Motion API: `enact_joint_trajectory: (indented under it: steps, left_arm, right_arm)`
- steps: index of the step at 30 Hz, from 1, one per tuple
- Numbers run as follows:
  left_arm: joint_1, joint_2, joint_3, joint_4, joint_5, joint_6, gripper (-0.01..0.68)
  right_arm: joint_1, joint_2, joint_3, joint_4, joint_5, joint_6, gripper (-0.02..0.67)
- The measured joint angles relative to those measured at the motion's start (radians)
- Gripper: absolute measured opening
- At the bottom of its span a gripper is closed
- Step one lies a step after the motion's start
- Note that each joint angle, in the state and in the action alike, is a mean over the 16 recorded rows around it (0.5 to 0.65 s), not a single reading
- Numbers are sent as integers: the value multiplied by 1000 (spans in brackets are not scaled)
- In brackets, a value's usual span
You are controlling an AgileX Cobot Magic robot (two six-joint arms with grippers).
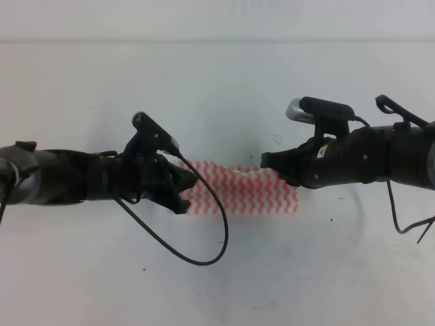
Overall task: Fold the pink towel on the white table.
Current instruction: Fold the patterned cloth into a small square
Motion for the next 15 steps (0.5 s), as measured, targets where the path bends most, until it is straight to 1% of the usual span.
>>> enact_joint_trajectory:
  steps: [8, 15]
  left_arm:
    - [-24, 0, -2, 0, 48, -21, -3]
    - [-57, 3, -19, 3, 37, -21, -3]
  right_arm:
    - [0, 0, 0, 0, 0, 0, -15]
    - [0, 0, 0, 0, 0, 0, -15]
